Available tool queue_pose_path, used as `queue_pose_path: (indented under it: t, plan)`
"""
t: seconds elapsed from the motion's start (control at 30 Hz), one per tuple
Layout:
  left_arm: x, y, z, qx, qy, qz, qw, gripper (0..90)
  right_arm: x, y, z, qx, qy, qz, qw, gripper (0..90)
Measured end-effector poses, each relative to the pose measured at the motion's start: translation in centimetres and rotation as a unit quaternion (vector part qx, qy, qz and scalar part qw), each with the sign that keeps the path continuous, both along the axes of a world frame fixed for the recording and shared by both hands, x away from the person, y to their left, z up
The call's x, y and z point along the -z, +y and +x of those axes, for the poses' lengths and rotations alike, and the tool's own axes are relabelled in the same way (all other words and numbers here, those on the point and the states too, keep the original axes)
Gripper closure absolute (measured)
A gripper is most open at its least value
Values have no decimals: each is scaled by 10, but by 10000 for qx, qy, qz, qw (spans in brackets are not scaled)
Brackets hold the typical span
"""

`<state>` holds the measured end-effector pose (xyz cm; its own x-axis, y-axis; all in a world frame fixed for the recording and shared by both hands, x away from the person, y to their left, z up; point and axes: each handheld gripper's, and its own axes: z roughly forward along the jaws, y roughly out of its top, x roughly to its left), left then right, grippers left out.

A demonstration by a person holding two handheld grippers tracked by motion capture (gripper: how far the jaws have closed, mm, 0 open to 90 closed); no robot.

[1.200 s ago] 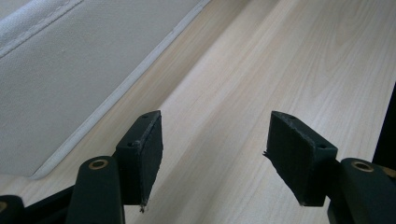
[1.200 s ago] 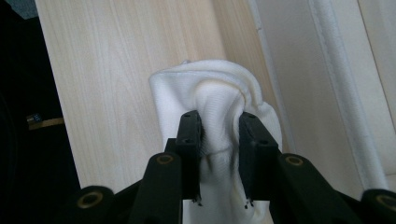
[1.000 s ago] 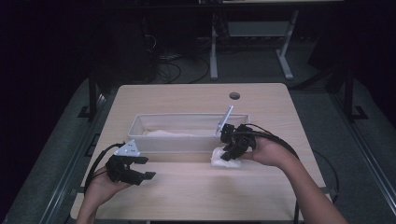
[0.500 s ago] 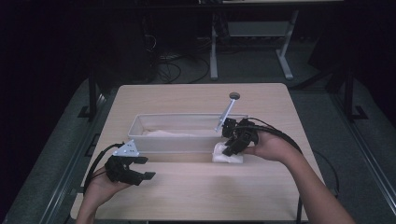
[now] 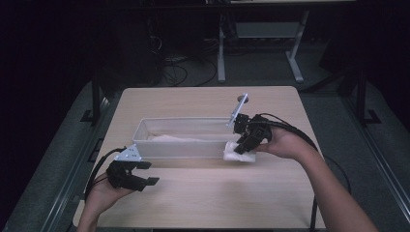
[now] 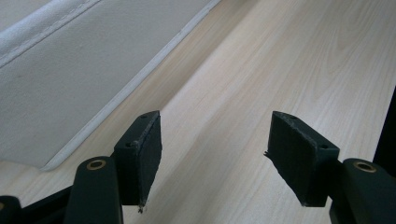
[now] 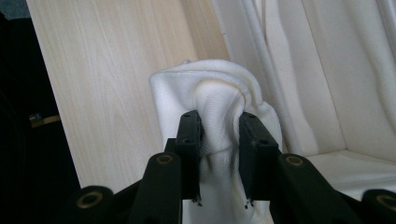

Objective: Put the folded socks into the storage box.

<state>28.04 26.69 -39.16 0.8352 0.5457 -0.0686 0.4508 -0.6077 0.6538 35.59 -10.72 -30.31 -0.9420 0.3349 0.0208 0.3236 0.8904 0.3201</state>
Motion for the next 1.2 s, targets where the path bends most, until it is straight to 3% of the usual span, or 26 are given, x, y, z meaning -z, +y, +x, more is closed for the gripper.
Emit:
queue_pose_path:
  t: [0.6, 0.93, 1.2]
  plan:
    - [2, 1, 1, -40, 50, -48, 10000, 350, -13, -15, 18, 153, -74, -27, 9999, 714]
    - [2, 6, 1, -47, 47, -100, 9999, 349, -21, -13, 31, 103, -123, -31, 9999, 712]
    - [3, 11, 3, -103, 64, -97, 9999, 348, -15, -15, 43, 182, -112, -66, 9998, 712]
